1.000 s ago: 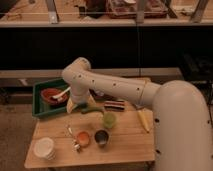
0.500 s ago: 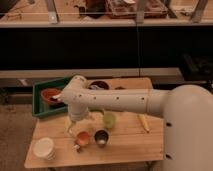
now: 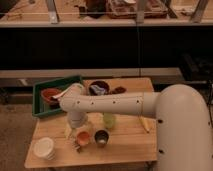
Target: Place apple in plastic cup
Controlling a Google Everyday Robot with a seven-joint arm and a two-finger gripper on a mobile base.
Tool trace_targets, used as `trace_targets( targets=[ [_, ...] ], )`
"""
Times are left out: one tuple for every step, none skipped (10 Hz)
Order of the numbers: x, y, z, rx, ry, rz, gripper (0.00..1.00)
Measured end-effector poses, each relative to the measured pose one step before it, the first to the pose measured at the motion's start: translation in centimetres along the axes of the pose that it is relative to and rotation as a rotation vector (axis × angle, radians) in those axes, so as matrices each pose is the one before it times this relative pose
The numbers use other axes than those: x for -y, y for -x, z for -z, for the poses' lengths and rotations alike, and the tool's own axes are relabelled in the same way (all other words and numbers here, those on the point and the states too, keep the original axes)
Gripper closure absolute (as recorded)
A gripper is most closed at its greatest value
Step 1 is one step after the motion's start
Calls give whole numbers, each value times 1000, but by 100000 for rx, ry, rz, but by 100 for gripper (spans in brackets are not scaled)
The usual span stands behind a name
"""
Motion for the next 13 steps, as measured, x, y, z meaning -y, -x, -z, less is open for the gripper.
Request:
trace_targets(
  targets=[
    [-431,464,-1092,2453,-560,214,20],
    [-147,302,-874,1775,-244,356,20],
    [83,242,-769,1852,-359,711,20],
    [-73,312,-664,1900,-87,427,22],
    [-178,225,-475,1341,109,80,30],
    [17,79,-281,856,146,367,38],
    [116,-31,-103,387,252,542,48],
    [-53,-16,-59,367,266,249,60],
    [-101,-46,-4,167,144,26,70],
    [107,-193,111,-219,-30,407,77],
    [267,-334,625,-1333,-264,674,78],
    [65,-332,1120,-2608,-278,324,78],
    [-53,-399,1413,-3074,17,370,78]
  ],
)
